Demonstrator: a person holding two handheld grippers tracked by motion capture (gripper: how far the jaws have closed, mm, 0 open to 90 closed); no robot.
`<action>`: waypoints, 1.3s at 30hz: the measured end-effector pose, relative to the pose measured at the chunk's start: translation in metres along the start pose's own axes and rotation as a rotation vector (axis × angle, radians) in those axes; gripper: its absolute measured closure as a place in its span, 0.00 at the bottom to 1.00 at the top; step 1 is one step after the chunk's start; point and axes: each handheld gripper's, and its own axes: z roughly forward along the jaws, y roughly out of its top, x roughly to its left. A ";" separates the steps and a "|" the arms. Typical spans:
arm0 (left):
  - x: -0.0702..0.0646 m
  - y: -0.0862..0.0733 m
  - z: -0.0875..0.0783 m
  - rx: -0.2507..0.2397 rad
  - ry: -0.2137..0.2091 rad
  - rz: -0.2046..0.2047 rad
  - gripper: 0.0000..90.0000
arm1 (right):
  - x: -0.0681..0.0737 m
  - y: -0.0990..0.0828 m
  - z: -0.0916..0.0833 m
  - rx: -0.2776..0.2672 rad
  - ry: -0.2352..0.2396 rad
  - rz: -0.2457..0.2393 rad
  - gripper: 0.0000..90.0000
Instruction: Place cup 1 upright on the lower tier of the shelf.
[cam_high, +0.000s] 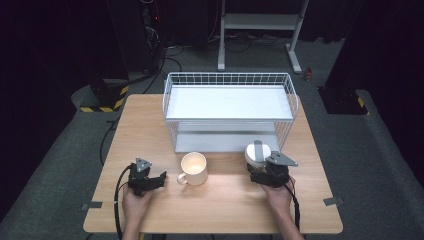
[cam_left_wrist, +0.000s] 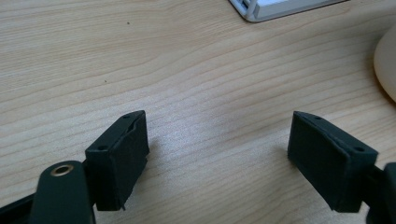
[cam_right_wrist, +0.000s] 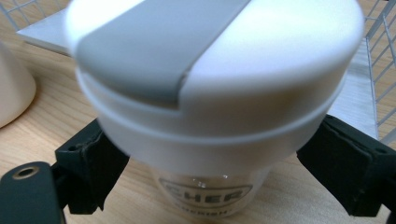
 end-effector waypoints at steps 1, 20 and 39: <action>0.000 0.000 0.000 0.001 0.000 -0.001 0.23 | -0.001 0.001 0.001 0.008 0.001 0.001 0.11; 0.000 0.000 0.000 0.000 -0.002 0.000 0.23 | 0.005 0.009 0.015 -0.004 -0.005 -0.033 0.20; 0.000 0.000 0.000 0.000 -0.001 0.002 0.23 | 0.001 0.013 0.010 -0.034 0.004 -0.050 0.21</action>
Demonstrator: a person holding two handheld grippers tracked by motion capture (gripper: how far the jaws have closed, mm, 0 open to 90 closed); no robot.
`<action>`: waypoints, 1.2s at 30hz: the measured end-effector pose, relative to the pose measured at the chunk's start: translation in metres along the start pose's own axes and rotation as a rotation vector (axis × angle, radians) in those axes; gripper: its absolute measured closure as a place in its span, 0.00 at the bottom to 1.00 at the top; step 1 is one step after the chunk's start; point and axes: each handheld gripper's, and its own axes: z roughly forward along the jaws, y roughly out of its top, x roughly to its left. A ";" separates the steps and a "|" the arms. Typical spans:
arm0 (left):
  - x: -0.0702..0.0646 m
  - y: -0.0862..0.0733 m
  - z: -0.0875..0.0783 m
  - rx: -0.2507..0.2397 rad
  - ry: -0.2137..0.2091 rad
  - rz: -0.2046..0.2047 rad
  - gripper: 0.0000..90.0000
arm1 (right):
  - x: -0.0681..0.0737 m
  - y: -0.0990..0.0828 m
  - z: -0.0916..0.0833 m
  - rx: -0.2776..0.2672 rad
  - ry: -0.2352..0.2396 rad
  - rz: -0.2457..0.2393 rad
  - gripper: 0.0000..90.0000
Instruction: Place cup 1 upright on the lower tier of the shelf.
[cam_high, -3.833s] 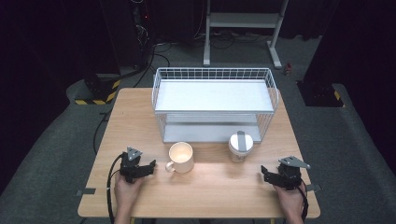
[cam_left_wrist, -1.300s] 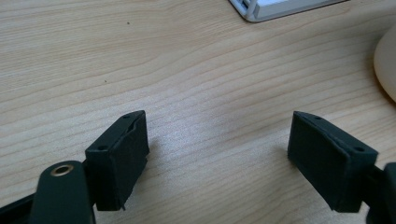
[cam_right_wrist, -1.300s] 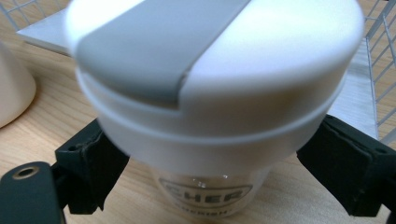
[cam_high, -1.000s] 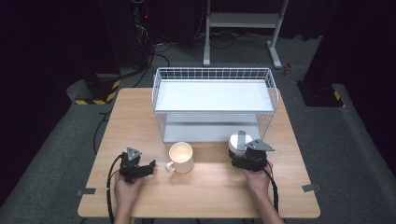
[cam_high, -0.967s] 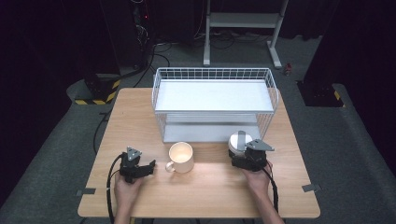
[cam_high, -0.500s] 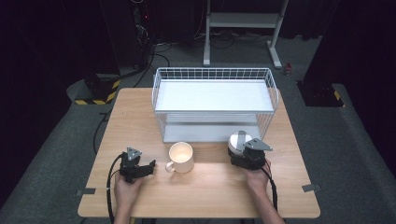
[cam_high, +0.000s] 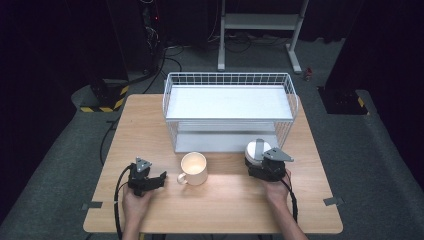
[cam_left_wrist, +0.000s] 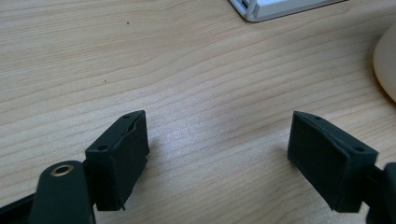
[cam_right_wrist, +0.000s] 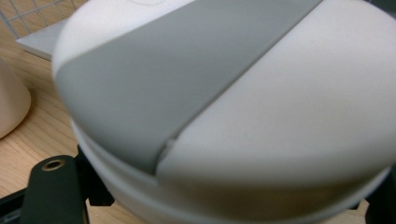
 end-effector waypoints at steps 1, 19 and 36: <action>0.000 0.000 0.000 0.000 0.000 0.001 0.23 | -0.001 0.001 -0.001 -0.003 0.001 0.004 0.21; 0.000 0.000 0.000 0.004 -0.001 0.003 0.23 | -0.011 0.026 0.010 -0.005 0.005 0.014 0.21; 0.000 0.000 0.000 0.004 0.000 0.003 0.23 | -0.013 0.033 0.035 0.023 -0.007 0.027 0.21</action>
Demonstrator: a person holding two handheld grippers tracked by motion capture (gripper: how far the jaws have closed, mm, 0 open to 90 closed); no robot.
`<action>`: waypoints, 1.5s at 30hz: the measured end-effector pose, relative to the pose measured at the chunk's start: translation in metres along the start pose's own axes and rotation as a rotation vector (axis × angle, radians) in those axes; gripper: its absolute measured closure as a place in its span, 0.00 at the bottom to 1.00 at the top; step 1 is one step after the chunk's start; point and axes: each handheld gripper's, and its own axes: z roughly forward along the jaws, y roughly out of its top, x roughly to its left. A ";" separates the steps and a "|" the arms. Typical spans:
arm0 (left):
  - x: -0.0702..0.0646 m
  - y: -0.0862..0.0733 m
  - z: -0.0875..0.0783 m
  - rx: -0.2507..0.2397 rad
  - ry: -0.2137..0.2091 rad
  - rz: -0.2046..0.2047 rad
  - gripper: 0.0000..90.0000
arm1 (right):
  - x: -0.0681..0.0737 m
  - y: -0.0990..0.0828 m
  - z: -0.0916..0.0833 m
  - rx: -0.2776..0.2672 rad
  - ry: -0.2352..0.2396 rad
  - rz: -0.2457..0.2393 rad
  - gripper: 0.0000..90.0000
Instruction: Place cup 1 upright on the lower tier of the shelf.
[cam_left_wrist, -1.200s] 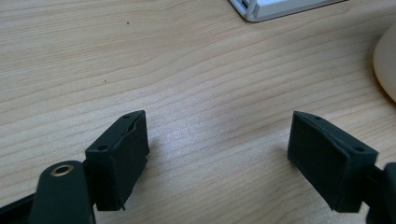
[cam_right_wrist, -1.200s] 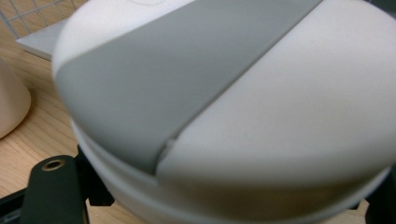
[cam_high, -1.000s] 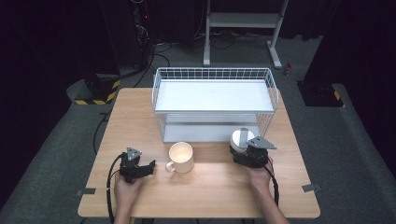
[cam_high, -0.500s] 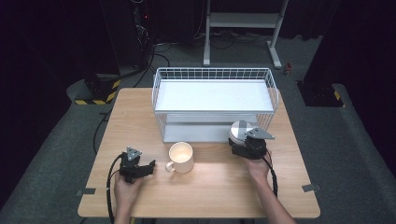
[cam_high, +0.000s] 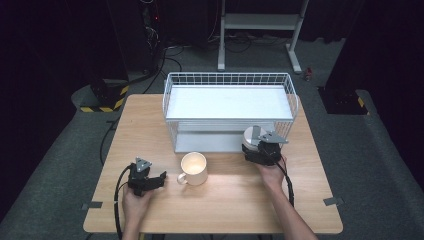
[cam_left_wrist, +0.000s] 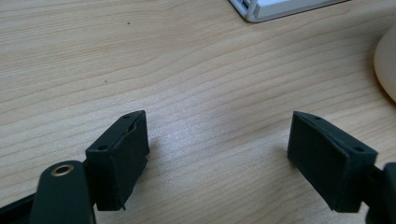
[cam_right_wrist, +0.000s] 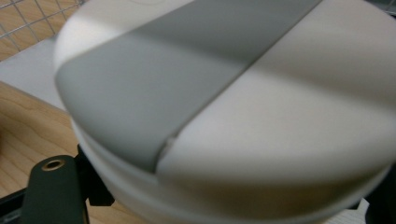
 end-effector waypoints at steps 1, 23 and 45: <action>0.000 0.000 0.000 0.000 0.000 0.000 0.23 | -0.001 0.001 0.001 -0.001 0.000 -0.002 0.21; 0.000 0.000 0.000 0.000 0.000 0.000 0.23 | -0.006 0.010 0.019 -0.007 -0.036 0.030 0.16; 0.000 0.000 0.000 0.000 0.000 0.000 0.23 | -0.005 -0.014 0.000 0.027 -0.037 0.031 0.26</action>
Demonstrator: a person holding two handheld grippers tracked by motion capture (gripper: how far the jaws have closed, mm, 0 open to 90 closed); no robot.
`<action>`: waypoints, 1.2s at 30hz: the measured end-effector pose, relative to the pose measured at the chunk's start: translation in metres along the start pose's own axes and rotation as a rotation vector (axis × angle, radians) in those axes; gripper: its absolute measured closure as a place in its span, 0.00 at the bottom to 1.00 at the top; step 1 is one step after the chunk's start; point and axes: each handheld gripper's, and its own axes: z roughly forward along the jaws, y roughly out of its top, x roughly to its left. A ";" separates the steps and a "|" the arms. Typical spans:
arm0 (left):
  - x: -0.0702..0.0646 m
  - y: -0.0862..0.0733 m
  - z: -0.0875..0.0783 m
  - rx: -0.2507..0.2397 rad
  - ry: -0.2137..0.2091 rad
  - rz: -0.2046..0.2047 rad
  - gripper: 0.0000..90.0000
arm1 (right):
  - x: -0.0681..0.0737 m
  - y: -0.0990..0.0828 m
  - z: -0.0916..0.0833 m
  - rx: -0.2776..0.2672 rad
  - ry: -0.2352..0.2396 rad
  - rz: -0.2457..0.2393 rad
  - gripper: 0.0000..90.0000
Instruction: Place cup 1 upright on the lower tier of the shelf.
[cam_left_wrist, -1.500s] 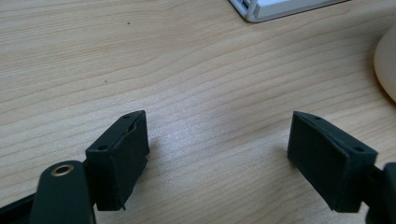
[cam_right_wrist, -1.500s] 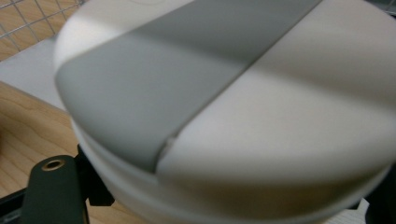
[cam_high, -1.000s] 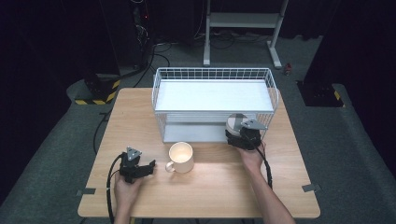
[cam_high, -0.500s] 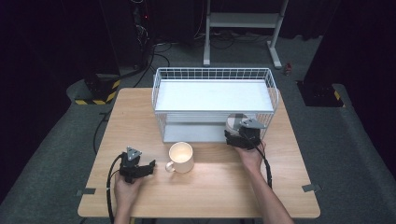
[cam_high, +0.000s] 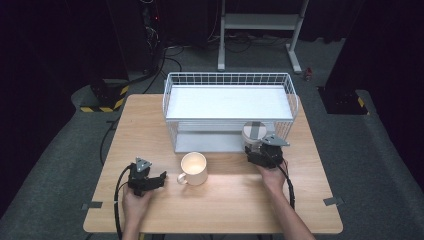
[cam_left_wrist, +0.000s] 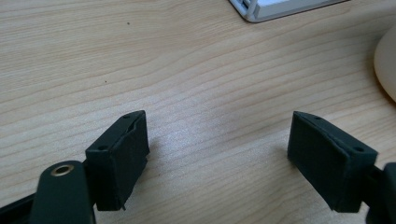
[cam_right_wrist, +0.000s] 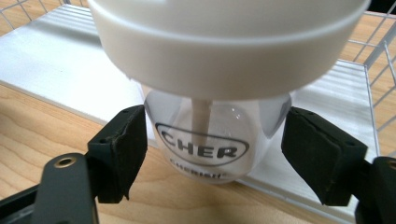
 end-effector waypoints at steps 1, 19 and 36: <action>0.000 0.000 0.000 0.000 0.000 0.000 0.23 | 0.000 0.000 0.000 0.000 0.000 0.000 0.26; 0.000 0.000 0.000 0.000 0.000 0.001 0.23 | -0.001 0.003 0.010 0.020 -0.014 0.020 0.35; 0.000 0.000 0.000 0.000 0.001 0.001 0.23 | 0.001 0.006 0.025 0.026 -0.025 0.062 0.45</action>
